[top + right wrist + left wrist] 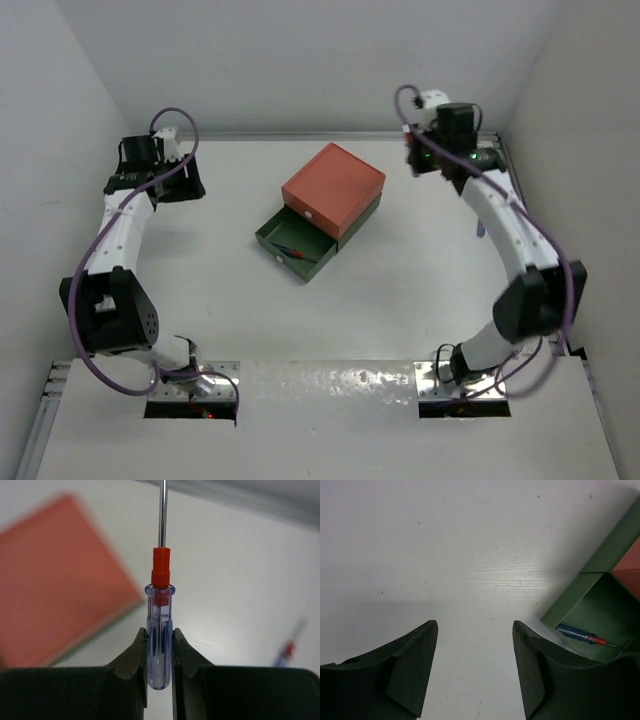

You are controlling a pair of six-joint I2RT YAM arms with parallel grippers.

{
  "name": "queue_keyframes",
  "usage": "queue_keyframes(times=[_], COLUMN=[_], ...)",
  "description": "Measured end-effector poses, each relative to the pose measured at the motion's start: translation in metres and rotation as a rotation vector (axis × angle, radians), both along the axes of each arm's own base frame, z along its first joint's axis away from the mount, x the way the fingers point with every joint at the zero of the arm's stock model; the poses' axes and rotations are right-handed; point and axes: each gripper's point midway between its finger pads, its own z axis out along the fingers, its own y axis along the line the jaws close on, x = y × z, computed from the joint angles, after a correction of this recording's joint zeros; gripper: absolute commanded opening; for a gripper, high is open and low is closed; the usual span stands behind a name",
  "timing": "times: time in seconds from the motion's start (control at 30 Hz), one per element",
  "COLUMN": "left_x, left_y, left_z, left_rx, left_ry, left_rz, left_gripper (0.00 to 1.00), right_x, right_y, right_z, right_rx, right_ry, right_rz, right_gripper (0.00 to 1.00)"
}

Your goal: Sort the tools into containers

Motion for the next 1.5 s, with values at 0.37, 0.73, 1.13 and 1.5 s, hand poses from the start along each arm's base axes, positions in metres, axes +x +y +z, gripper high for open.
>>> queue_keyframes(times=[0.37,0.73,1.13,1.5], left_x=[-0.007,-0.013,-0.017,-0.022], left_y=[-0.004,-0.004,-0.004,-0.011], left_z=[0.001,0.01,0.001,-0.009], left_rx=[-0.024,-0.016,-0.016,-0.044], left_ry=[-0.009,-0.029,-0.008,0.017], left_rz=[0.012,0.016,0.014,-0.009], left_gripper=[0.59,0.59,0.59,0.59], right_x=[-0.102,-0.111,-0.113,-0.101], right_y=[0.257,0.271,0.287,0.31], right_z=[-0.039,-0.138,-0.143,-0.048], right_rx=[-0.021,-0.078,-0.027,0.115], right_ry=[0.038,0.259,0.263,0.13], right_rz=[0.747,0.721,0.739,0.778], right_gripper=[0.0,0.0,0.61,0.6])
